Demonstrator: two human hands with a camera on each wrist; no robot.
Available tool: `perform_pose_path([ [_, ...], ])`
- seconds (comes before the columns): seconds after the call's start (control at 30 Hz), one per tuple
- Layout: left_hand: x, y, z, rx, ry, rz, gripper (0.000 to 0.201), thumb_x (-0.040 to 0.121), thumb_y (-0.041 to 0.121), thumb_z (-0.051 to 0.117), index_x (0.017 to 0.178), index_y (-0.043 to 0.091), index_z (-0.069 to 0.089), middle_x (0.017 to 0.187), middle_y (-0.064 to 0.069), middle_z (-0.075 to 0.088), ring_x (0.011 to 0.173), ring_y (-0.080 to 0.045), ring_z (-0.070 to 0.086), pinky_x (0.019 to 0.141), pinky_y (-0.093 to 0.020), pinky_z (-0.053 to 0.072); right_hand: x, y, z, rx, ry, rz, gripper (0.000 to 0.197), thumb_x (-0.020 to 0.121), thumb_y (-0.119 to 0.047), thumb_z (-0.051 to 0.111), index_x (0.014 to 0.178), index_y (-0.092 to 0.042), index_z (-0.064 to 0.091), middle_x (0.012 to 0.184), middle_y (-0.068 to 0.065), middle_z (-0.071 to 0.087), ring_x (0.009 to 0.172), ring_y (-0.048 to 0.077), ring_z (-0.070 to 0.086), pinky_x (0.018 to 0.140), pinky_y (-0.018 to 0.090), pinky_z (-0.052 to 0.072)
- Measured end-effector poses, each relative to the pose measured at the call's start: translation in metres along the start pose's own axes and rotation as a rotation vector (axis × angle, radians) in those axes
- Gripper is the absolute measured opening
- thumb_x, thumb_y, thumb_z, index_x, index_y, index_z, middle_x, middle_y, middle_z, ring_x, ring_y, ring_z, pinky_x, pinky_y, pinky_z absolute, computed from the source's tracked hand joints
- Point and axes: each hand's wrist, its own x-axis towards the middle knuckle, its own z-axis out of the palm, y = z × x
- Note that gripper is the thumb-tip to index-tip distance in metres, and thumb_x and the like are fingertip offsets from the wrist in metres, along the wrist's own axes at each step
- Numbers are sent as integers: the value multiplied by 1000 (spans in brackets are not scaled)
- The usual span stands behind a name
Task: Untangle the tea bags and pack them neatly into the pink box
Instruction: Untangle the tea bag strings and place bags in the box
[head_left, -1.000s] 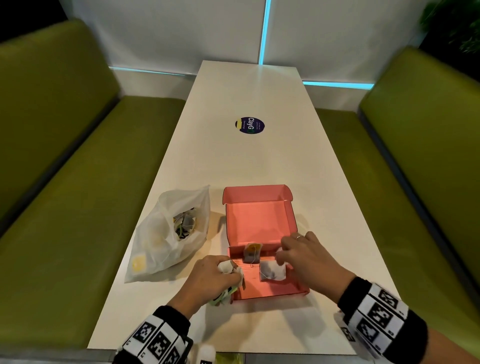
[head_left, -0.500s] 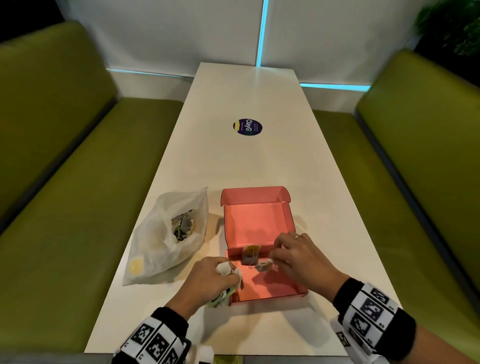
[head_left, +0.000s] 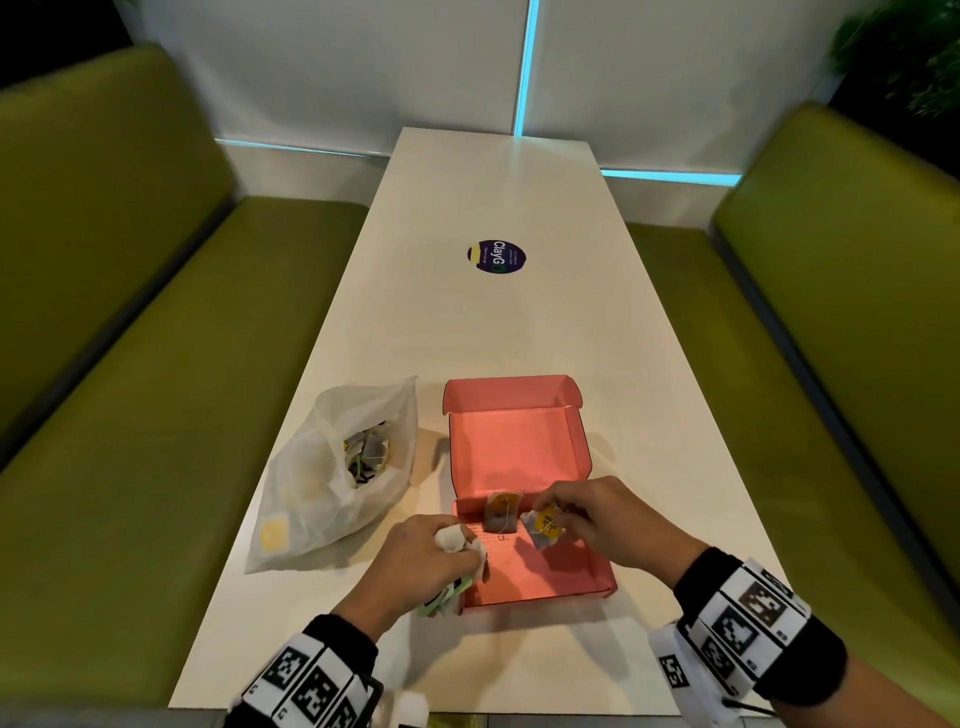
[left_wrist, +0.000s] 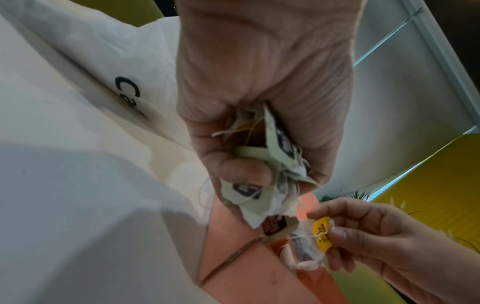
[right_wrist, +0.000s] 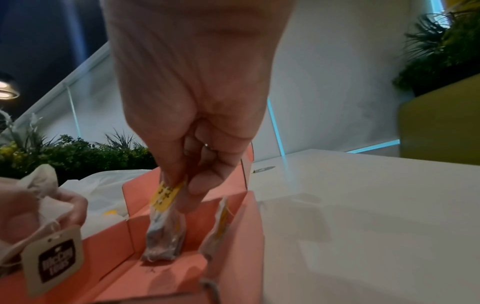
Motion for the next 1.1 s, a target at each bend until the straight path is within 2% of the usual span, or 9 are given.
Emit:
perform_pose_path([
  [0.07,-1,1,0,-3,2,7,12,60,21,67,66,30,72,67,12,68,64,-3,60,60,-18,48,-1,1,0,11,3,14,24,86,-1,57,107,-9,66,67,-23,48,65,-15,52,59,6,36],
  [0.17,-3,2,0,-36,-9,26,29,73,9,66,81,36,75,79,10,71,72,-7,65,67,-21,52,-3,2,1,60,30,37,33,80,-1,63,110,-14,64,69,-17,52,63,-7,53,61,7,38],
  [0.27,-2,2,1,-18,-7,53,22,75,10,67,74,30,75,78,10,72,73,-9,65,66,-23,51,-3,3,2,110,34,66,35,78,-3,68,111,-15,61,70,-14,55,63,-5,53,64,6,39],
  [0.4,0,-2,3,53,-27,59,15,74,13,70,68,27,72,74,7,72,69,-6,63,67,-24,51,0,0,8,26,-18,43,17,79,-10,70,96,-11,69,73,-10,58,64,-4,50,62,6,38],
  [0.53,2,-5,4,46,-10,28,9,63,23,68,69,26,73,74,5,72,68,-7,63,66,-25,51,10,-7,21,-69,-118,-41,13,81,-12,65,93,-12,71,94,1,68,71,1,51,62,6,32],
  [0.67,3,-5,6,52,7,29,13,71,15,68,66,27,72,73,6,71,71,-10,64,68,-25,52,20,-17,35,-165,-19,30,20,84,-21,61,102,-18,69,101,0,56,92,17,55,73,25,40],
  [0.8,3,-6,5,79,-2,33,15,72,14,68,66,27,72,72,4,71,70,-10,64,67,-25,51,26,-20,41,-108,95,82,20,85,-20,61,104,-21,68,89,-6,46,85,16,54,71,28,44],
  [0.97,3,-7,5,45,2,40,21,73,13,68,61,30,69,67,9,68,64,-2,59,61,-16,47,27,-18,44,-95,166,50,23,82,-14,60,104,-20,62,102,-1,61,92,20,57,73,33,46],
  [1.1,3,-8,4,44,0,30,12,71,17,69,65,27,71,70,6,70,65,-5,60,62,-21,49,26,-16,40,-101,215,51,22,83,-12,62,104,-16,60,101,-2,59,85,17,57,72,29,46],
])
